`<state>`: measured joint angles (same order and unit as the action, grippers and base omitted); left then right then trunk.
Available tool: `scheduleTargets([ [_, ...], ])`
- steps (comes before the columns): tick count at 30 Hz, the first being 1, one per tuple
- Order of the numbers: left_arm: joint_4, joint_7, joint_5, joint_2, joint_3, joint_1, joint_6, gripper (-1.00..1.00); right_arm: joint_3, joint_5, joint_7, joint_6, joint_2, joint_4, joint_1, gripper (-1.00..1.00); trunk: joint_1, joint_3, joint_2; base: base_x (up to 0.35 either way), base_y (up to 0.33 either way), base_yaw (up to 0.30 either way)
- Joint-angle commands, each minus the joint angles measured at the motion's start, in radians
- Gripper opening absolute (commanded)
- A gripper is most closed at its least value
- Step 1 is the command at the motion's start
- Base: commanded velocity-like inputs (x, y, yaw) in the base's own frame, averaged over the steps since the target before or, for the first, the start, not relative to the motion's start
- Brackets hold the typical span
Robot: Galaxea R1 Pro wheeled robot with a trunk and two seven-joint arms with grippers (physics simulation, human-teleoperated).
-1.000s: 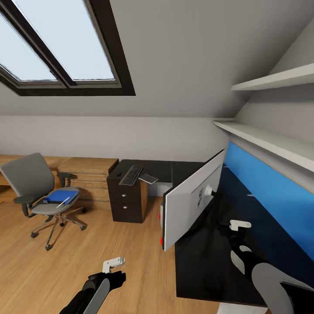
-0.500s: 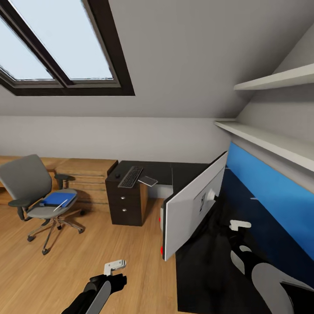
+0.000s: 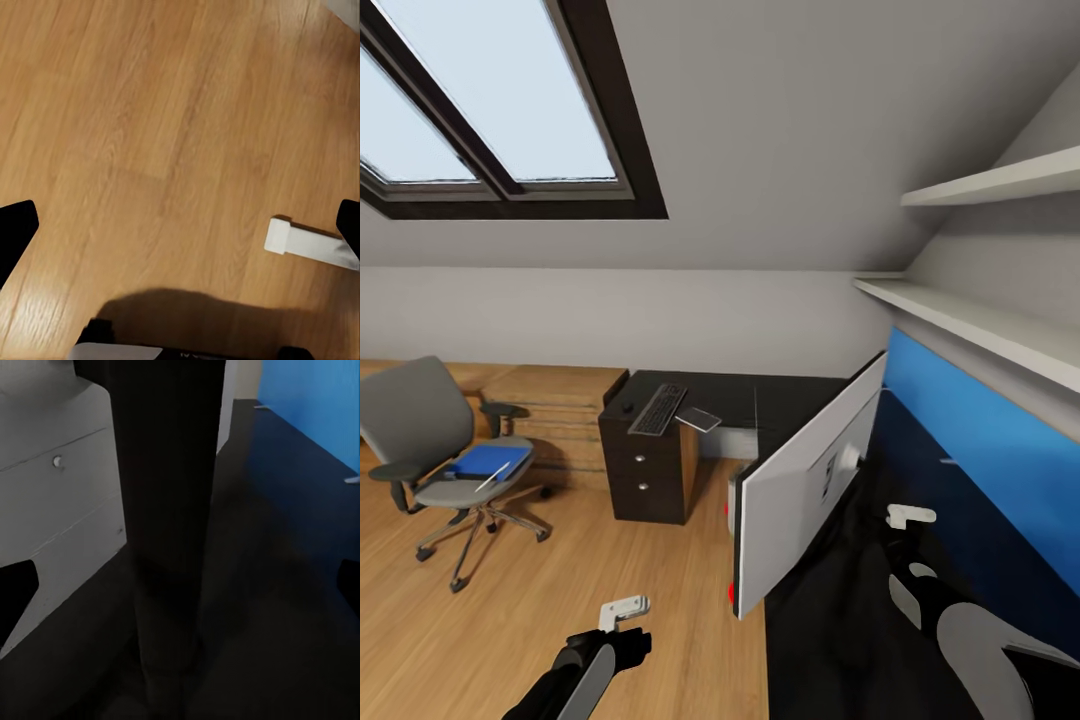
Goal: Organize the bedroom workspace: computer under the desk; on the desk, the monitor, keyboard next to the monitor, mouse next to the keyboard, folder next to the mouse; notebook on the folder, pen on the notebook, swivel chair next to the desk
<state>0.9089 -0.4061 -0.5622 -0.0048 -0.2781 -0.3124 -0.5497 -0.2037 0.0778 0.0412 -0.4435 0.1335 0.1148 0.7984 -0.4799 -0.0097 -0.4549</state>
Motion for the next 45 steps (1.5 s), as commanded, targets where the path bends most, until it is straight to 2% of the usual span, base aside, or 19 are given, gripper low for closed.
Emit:
scheduleTargets([
  [1,0.001,-0.010,-0.011,0.000,-0.003,-0.001,-0.002,1.00,-0.003,0.008,0.004,-0.003,0.000,-0.001,0.001,1.00,-0.001,-0.001,-0.001,0.148,0.000,0.000],
  [45,0.000,-0.008,-0.014,-0.001,-0.011,-0.001,-0.003,1.00,-0.003,0.008,0.005,-0.003,0.000,-0.001,0.001,1.00,-0.001,-0.001,-0.001,0.068,-0.007,0.000],
])
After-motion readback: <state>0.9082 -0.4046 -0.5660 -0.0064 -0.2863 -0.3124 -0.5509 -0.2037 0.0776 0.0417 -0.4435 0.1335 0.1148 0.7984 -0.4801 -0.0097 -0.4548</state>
